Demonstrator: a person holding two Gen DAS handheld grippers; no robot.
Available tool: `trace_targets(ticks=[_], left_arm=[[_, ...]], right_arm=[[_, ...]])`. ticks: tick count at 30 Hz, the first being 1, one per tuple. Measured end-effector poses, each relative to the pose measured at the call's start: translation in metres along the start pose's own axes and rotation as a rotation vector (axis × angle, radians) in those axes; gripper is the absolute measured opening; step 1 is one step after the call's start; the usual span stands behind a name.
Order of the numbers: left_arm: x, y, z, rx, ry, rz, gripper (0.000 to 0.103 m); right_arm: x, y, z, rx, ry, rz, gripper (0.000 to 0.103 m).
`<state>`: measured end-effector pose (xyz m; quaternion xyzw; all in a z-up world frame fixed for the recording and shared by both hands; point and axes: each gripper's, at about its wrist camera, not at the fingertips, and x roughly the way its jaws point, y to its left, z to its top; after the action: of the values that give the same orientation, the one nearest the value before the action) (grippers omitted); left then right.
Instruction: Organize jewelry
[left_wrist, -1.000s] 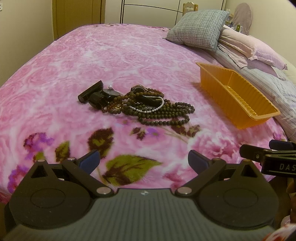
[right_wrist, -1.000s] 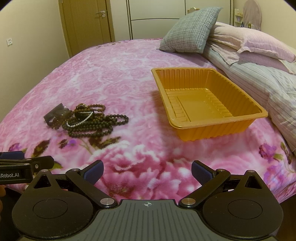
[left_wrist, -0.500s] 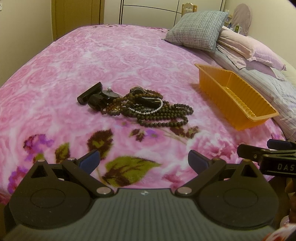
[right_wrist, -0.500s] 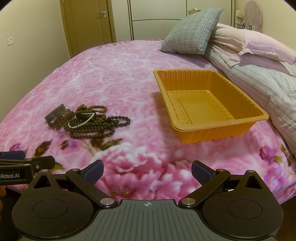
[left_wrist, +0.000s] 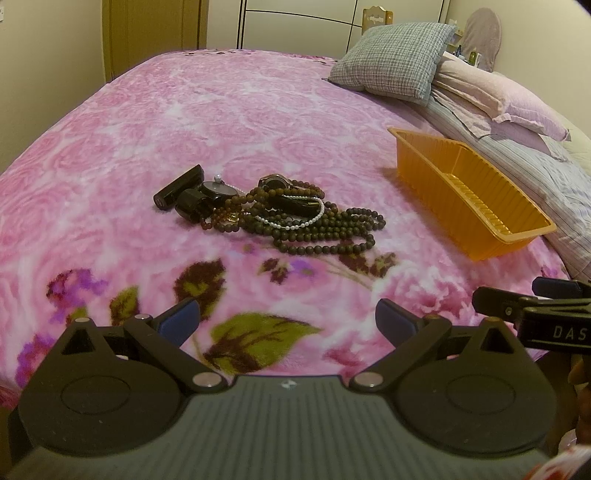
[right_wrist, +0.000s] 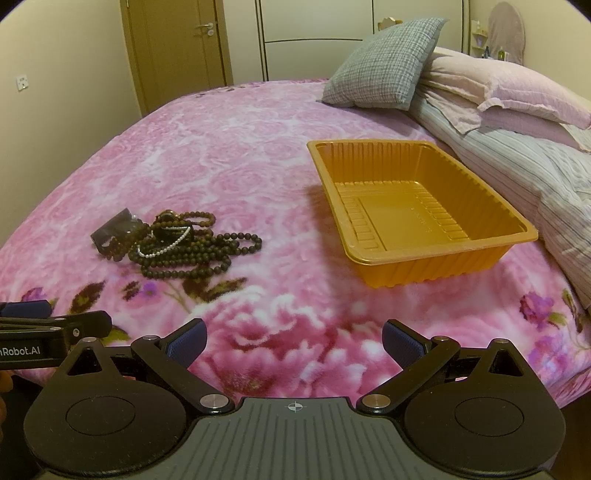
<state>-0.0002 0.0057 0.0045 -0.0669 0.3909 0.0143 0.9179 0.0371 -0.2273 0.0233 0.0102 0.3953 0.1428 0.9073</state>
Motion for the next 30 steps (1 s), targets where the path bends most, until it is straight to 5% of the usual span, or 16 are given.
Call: trace_targets(ticks=[30], left_arm=[[0.0022, 0.0024, 0.0014, -0.027, 0.000, -0.024, 0.100]], right_arm=[[-0.0004, -0.0028, -0.0048, 0.022, -0.011, -0.007, 0.100]])
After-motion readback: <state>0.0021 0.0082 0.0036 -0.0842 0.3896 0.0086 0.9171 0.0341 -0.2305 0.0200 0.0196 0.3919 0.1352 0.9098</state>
